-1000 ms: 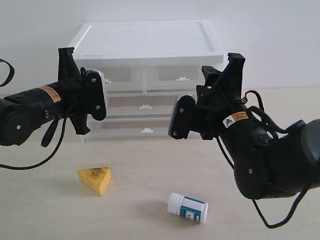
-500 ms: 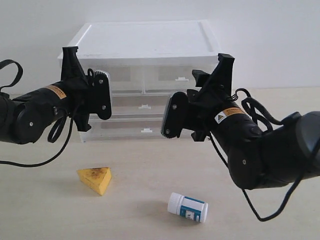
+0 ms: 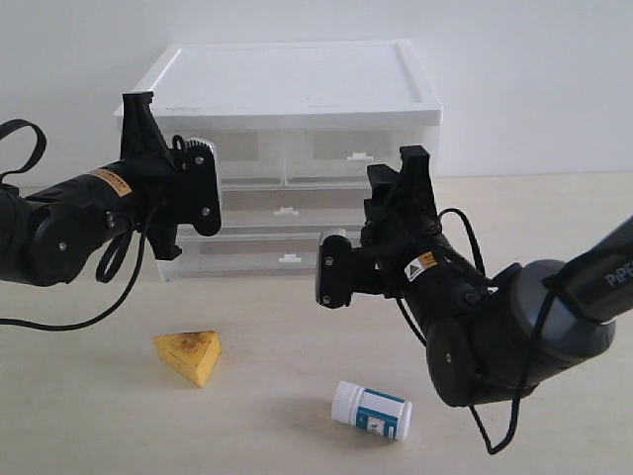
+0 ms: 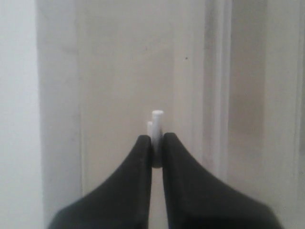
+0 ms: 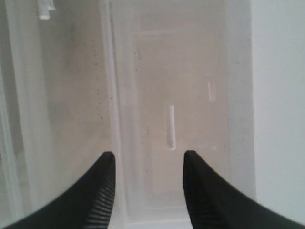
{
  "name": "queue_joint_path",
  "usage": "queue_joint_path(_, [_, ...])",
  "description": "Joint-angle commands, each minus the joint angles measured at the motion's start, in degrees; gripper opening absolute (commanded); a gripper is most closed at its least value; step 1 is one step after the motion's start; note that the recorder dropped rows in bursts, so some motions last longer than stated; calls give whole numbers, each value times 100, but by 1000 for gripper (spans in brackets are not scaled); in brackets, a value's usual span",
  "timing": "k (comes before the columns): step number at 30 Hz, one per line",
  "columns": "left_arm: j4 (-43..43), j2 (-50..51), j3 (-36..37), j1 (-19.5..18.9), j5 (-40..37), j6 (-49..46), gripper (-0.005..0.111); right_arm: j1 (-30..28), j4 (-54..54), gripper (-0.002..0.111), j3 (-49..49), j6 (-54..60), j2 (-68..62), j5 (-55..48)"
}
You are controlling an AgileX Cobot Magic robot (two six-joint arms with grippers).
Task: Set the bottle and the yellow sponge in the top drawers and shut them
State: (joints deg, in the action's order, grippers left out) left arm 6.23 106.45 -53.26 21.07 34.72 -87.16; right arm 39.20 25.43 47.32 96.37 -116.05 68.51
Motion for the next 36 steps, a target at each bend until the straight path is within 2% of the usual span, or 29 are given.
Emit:
queue_joint_path(1, [384,92,-180,-101,430,90,4,-132,-26,41,106,-320,21,146])
queue_joint_path(22, [295,92,-180,-101,468,68,4,-206,-264,41,481,-105,-1,146])
queue_joint_path(36, [281,92,-180,-101,468,66,4,-206,-36,41,828,81,-1,-520])
